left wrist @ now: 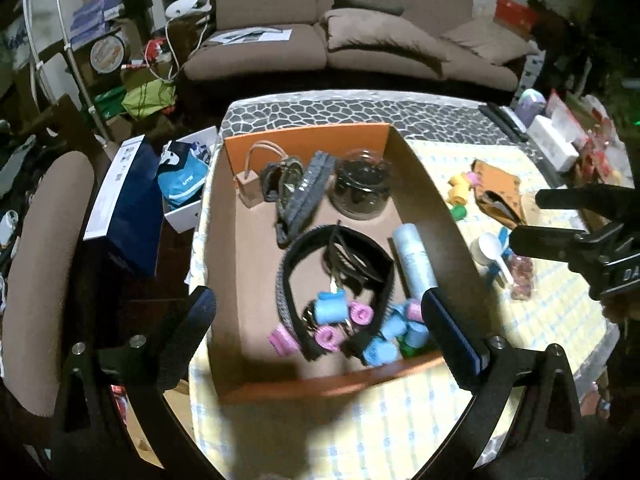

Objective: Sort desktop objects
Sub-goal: 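Move the right gripper to the spiral hairbrush while the left approaches the rubber-band bag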

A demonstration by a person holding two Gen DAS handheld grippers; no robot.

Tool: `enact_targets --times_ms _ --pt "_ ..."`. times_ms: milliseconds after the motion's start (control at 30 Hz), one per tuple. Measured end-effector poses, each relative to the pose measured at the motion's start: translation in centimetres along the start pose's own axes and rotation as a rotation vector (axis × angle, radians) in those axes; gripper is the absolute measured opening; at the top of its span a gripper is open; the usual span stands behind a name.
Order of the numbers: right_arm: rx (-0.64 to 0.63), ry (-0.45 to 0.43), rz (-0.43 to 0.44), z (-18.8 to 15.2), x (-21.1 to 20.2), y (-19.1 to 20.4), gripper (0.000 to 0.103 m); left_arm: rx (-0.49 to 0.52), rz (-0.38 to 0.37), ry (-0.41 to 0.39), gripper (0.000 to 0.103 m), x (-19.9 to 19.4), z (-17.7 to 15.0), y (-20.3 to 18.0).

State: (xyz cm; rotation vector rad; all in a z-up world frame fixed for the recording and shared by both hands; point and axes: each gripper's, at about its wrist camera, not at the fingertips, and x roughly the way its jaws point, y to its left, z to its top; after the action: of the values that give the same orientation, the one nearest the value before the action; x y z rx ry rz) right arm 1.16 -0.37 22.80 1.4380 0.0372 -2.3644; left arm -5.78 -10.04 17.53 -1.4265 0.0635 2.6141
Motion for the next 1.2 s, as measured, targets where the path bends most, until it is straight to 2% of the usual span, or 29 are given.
enact_targets --times_ms 267,633,867,1200 --pt "0.020 -0.014 -0.032 -2.7 -1.9 -0.8 0.102 0.001 -0.018 -0.002 0.103 -1.2 -1.6 -2.8" --pt "0.060 -0.014 -0.117 -6.5 -4.4 -4.9 0.102 0.004 -0.061 0.001 0.103 -0.5 -3.5 -7.8" --pt "0.101 -0.023 -0.172 -8.6 -5.2 -8.8 0.102 0.081 -0.073 -0.033 0.103 0.6 -4.0 -12.7" --pt "0.261 -0.051 -0.148 -11.4 -4.4 -14.8 0.102 0.146 -0.105 -0.100 0.103 3.0 -4.7 -18.7"
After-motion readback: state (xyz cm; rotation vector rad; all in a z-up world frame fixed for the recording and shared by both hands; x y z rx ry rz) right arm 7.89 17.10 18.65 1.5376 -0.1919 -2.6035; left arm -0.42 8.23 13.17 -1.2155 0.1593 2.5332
